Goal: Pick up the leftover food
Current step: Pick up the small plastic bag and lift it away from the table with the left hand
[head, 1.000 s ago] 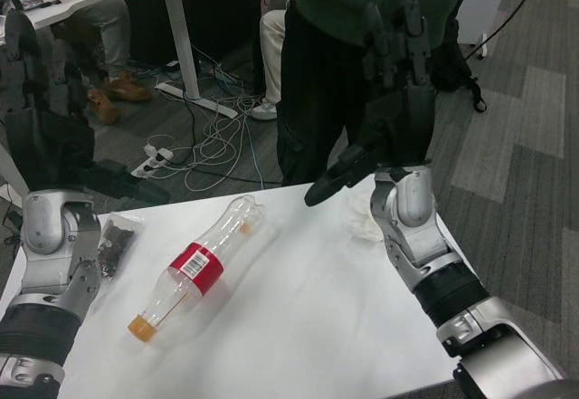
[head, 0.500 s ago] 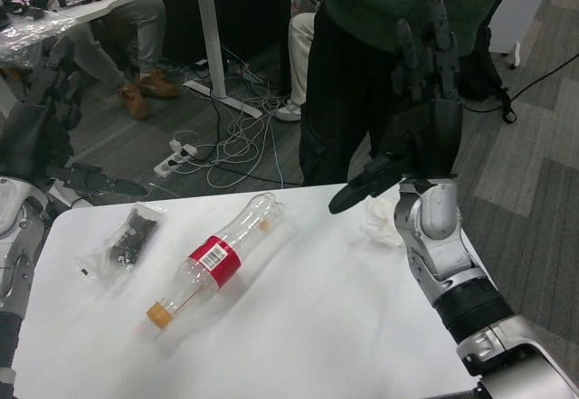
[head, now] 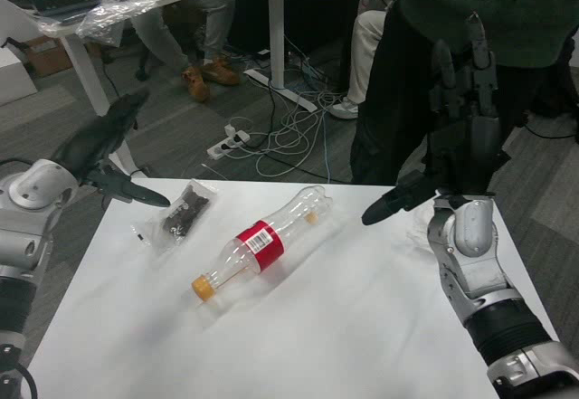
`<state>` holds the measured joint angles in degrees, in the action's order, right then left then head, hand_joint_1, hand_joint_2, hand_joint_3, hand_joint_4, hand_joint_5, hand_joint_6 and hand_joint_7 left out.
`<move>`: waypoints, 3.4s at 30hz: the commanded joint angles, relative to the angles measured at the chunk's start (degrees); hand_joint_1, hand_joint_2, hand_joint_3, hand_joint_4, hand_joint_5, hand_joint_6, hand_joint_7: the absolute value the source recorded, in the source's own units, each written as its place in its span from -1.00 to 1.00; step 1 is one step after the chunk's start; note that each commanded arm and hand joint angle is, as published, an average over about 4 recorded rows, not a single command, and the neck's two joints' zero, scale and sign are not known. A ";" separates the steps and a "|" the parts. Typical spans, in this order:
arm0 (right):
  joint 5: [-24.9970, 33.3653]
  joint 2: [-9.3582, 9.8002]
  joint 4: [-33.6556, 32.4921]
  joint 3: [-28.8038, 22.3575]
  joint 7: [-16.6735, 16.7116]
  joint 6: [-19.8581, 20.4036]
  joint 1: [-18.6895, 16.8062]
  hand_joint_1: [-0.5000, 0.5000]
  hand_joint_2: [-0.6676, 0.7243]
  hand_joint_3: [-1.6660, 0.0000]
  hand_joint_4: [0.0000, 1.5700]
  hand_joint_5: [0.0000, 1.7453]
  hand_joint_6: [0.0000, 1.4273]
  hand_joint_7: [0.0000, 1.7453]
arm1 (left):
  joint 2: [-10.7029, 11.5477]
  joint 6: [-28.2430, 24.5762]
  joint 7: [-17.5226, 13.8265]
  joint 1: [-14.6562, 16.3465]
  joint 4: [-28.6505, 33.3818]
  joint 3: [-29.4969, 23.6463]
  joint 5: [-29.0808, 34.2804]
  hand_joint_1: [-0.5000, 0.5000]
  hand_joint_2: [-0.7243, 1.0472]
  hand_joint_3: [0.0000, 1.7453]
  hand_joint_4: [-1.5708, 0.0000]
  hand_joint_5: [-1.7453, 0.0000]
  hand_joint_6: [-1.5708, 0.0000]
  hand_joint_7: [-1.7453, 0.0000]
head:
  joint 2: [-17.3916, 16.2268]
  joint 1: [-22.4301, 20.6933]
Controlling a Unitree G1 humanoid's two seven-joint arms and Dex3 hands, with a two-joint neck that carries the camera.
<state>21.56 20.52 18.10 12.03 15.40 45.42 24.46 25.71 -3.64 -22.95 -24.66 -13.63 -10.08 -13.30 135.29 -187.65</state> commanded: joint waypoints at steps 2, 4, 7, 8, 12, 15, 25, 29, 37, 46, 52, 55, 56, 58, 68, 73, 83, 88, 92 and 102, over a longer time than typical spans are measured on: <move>0.41 0.40 0.18 0.45 0.16 0.50 -0.37 -0.83 1.00 1.00 -1.00 -1.00 -1.00 -1.00 | 0.83 -1.11 -3.77 -2.67 -5.35 3.22 -8.33 -1.00 0.20 -1.00 1.00 1.00 1.00 1.00 | -0.33 -0.65; 0.50 0.40 0.18 0.67 0.16 0.63 -0.37 -0.83 1.00 1.00 -1.00 -1.00 -1.00 -1.00 | 1.01 -1.15 -4.69 -3.99 -7.73 4.50 -10.87 -1.00 0.20 -1.00 1.00 1.00 1.00 1.00 | -0.70 -1.34; 0.70 0.40 0.18 0.87 0.16 0.76 -0.77 -0.83 0.98 1.00 -1.00 -1.00 -1.00 -1.00 | 1.30 -1.24 -5.60 -6.03 -10.96 7.18 -13.45 -1.00 0.20 -1.00 1.00 1.00 1.00 1.00 | -0.82 -1.47; 0.76 0.40 0.18 0.93 0.16 0.81 -0.95 -0.83 0.98 1.00 -1.00 -1.00 -1.00 -1.00 | 1.41 -1.28 -5.84 -6.72 -11.90 8.14 -14.04 -1.00 0.20 -1.00 1.00 1.00 1.00 1.00 | -0.86 -1.51; 1.38 0.31 0.34 1.53 0.16 1.33 -1.25 -0.83 1.00 1.00 -1.00 -1.00 -1.00 -1.00 | 1.56 -2.62 -6.67 -9.75 -15.72 11.68 -14.37 -1.00 0.20 -1.00 1.00 1.00 1.00 1.00 | -0.93 -1.51; 1.77 0.31 0.51 2.03 0.16 1.66 -1.34 -0.83 1.00 1.00 -1.00 -1.00 -1.00 -1.00 | 1.23 -2.78 -6.89 -11.33 -18.03 12.34 -15.07 -1.00 0.20 -1.00 1.00 1.00 1.00 1.00 | -1.04 -1.65; 3.16 0.31 1.66 3.68 0.16 2.54 -1.43 -0.83 1.00 1.00 -1.00 -1.00 -1.00 -1.00 | 0.72 -5.46 -9.18 -14.03 -22.01 14.65 -19.16 -1.00 0.20 -1.00 1.00 1.00 1.00 1.00 | -1.41 -2.15; 3.69 0.31 2.27 4.16 0.16 3.03 -1.43 -0.83 1.00 1.00 -1.00 -1.00 -1.00 -1.00 | 0.51 -5.96 -9.75 -14.08 -23.00 15.29 -20.19 -1.00 0.20 -1.00 1.00 1.00 1.00 1.00 | -1.83 -2.21; 4.19 0.35 2.86 4.52 0.16 3.14 -1.43 -0.83 1.00 1.00 -1.00 -1.00 -1.00 -1.00 | 0.00 -6.03 -10.03 -13.99 -26.62 16.78 -20.74 -1.00 0.30 -1.00 1.00 1.00 1.00 1.00 | -2.49 -2.44; 4.52 0.51 3.66 4.78 0.16 3.18 -1.43 -0.83 0.98 1.00 -1.00 -1.00 -1.00 -1.00 | 0.00 -6.03 -10.03 -15.88 -32.42 23.35 -21.07 -1.00 0.40 -1.00 1.00 1.00 1.00 1.00 | -2.74 -3.00; 5.03 0.57 4.42 4.93 0.16 3.44 -1.43 -0.83 1.00 1.00 -1.00 -1.00 -1.00 -1.00 | -0.29 -6.29 -10.14 -17.46 -34.91 27.81 -21.40 -1.00 0.48 -1.00 1.00 1.00 1.00 1.00 | -2.48 -3.35; 5.16 0.66 4.80 4.93 0.16 3.62 -1.43 -0.83 1.00 1.00 -1.00 -1.00 -1.00 -1.00 | -0.31 -7.04 -10.36 -17.61 -35.54 28.89 -21.51 -1.00 0.60 -1.00 1.00 1.00 1.00 1.00 | -2.25 -3.43; 5.16 0.66 4.86 4.93 0.16 3.62 -1.43 -0.83 1.00 1.00 -1.00 -1.00 -1.00 -1.00 | -0.31 -7.11 -10.41 -17.61 -35.65 29.11 -21.55 -1.00 0.62 -1.00 1.00 1.00 1.00 1.00 | -2.17 -3.45; 5.16 0.70 5.06 4.98 0.16 3.71 -1.43 -0.83 1.00 1.00 -1.00 -1.00 -1.00 -1.00 | -0.35 -7.44 -10.58 -17.66 -36.03 29.68 -21.60 -1.00 0.70 -1.00 1.00 1.00 1.00 1.00 | -2.06 -3.45; 5.44 0.92 5.72 5.02 0.12 3.99 -1.43 -0.83 1.00 1.00 -1.00 -1.00 -1.00 -1.00 | -1.08 -10.23 -11.99 -16.82 -36.38 31.11 -21.27 -1.00 0.80 -0.93 1.00 1.00 1.00 1.00 | -2.19 -3.72; 6.04 0.92 5.81 5.15 0.16 4.15 -1.43 -0.83 1.00 1.00 -1.00 -1.00 -1.00 -1.00 | -1.14 -10.29 -12.65 -16.69 -36.38 33.90 -21.42 -1.00 0.88 -0.88 0.92 1.00 0.93 0.92 | -2.50 -3.79; 6.65 0.92 5.98 5.42 0.12 4.76 -1.43 -0.92 1.00 1.00 -1.00 -1.00 -1.00 -1.00 | -1.23 -10.73 -13.18 -15.42 -36.07 37.19 -20.81 -1.00 0.80 -0.40 -0.50 -1.00 0.13 -0.32 | -2.86 -4.06; 7.20 0.95 6.09 5.94 0.07 4.94 -1.43 -0.92 1.00 1.00 -1.00 -1.00 -1.00 -1.00 | -1.56 -10.93 -13.18 -13.83 -33.28 34.56 -21.14 -1.00 0.68 -0.20 -0.87 -1.00 -0.21 -0.76 | -2.94 -4.73; 7.46 1.01 6.12 6.19 0.07 5.13 -1.43 -0.92 1.00 1.00 -1.00 -1.00 -1.00 -1.00 | -1.74 -10.95 -13.13 -12.12 -29.61 30.03 -21.53 -1.00 0.60 0.05 -0.98 -1.00 -0.33 -0.84 | -2.71 -4.71; 7.64 1.01 5.79 6.32 0.07 5.38 -1.87 -0.92 1.00 1.00 -1.00 -1.00 -1.00 -1.00 | -2.24 -10.31 -10.87 -9.02 -21.30 20.58 -20.52 -1.00 0.60 0.20 -1.00 -1.00 -0.27 -0.76 | -2.86 -5.14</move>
<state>29.00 20.97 24.00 18.34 15.38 49.99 23.68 24.10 -13.93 -33.82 -35.45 -35.34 11.35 -34.47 132.45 -192.77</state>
